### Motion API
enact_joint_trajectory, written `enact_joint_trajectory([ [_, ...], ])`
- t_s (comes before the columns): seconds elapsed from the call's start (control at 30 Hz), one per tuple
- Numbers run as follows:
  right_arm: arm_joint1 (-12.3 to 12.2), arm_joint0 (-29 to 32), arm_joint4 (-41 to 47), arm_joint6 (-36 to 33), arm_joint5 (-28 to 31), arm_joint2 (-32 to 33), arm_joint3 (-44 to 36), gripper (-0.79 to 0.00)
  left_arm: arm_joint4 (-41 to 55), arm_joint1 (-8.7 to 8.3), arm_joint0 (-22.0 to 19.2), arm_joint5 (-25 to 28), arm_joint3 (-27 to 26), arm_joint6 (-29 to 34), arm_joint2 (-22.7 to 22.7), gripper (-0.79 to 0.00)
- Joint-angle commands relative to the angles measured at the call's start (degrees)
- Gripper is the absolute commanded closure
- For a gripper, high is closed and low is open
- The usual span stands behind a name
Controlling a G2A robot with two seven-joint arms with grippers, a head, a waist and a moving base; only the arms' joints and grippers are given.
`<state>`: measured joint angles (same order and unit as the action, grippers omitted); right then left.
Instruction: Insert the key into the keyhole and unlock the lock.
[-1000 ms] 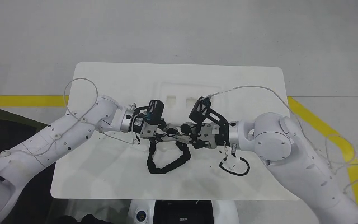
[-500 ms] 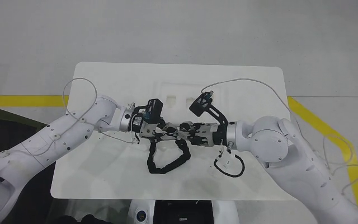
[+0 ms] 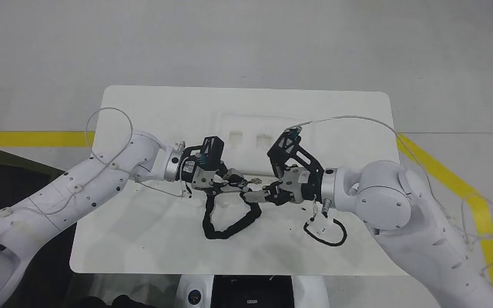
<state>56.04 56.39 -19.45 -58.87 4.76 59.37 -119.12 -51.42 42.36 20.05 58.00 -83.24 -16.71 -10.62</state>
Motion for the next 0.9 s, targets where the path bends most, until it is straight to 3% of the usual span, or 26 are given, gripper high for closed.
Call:
enact_joint_trajectory([
  [0.0, -0.04, 0.33, 0.25, 0.01, 0.18, 0.22, 0.26, -0.123, -0.08, 0.01, 0.05, 0.0, -0.01, 0.07, -0.13, 0.0],
  [0.03, -0.04, 0.44, 0.35, 0.0, 0.33, 0.25, 0.37, -0.009, -0.09, 0.01, 0.09, 0.0, -0.02, 0.09, -0.19, 0.0],
  [0.07, -0.03, 0.47, 0.38, 0.0, 0.49, 0.23, 0.46, 0.0, -0.08, 0.01, 0.13, 0.0, -0.05, 0.07, -0.26, 0.0],
  [0.43, 0.33, -0.78, -1.02, 0.06, 1.84, -1.18, 1.21, 0.0, -0.51, -0.01, 0.59, 0.0, -0.27, 0.26, -0.84, 0.0],
  [0.7, 0.7, 1.09, 8.01, 4.22, -1.38, 0.57, 4.15, 0.0, -1.86, -0.2, 0.93, -0.11, -0.24, 0.02, -3.29, 0.0],
  [0.87, 0.69, 1.49, 9.11, 4.0, -3.29, 1.34, 4.86, 0.0, -3.63, -0.65, 2.48, -1.16, -1.4, 0.0, -5.91, 0.0],
])
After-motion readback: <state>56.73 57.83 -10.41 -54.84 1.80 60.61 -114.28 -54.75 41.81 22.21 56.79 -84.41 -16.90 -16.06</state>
